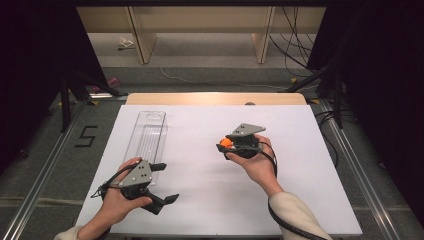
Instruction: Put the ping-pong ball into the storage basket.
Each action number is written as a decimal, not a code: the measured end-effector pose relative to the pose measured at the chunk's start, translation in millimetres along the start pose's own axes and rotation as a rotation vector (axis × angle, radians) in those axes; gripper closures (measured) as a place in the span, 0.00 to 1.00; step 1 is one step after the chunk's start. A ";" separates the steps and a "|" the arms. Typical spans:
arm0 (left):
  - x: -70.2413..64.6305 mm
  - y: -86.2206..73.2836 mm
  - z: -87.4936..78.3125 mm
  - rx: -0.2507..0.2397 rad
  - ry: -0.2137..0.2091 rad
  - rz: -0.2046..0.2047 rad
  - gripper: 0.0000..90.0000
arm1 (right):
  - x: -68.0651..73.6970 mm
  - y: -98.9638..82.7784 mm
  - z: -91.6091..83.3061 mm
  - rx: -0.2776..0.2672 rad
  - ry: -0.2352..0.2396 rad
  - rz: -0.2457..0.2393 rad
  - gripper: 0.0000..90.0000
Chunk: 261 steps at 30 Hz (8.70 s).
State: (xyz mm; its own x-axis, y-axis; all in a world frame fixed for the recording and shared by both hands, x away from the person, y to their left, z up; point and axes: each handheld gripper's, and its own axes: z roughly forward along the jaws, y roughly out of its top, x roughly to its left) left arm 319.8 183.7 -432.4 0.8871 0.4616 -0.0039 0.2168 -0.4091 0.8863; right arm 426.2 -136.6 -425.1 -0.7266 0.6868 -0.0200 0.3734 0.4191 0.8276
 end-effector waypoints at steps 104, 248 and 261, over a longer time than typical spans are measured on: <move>-2.2 0.3 1.1 0.005 -0.008 0.012 0.00 | 22.8 20.9 20.9 -0.022 0.050 -0.034 0.57; -6.9 1.8 5.1 0.023 -0.030 0.044 0.01 | 65.4 70.2 72.0 -0.038 0.148 -0.064 0.57; -7.7 1.8 5.4 0.024 -0.035 0.044 0.01 | 69.4 74.9 76.6 -0.036 0.155 -0.069 0.57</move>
State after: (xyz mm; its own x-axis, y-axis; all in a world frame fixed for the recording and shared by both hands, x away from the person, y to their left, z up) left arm 315.5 175.2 -433.3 0.9093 0.4156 0.0182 0.1868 -0.4471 0.8748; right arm 447.9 -12.0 -407.5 -0.8313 0.5557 0.0067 0.3002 0.4388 0.8470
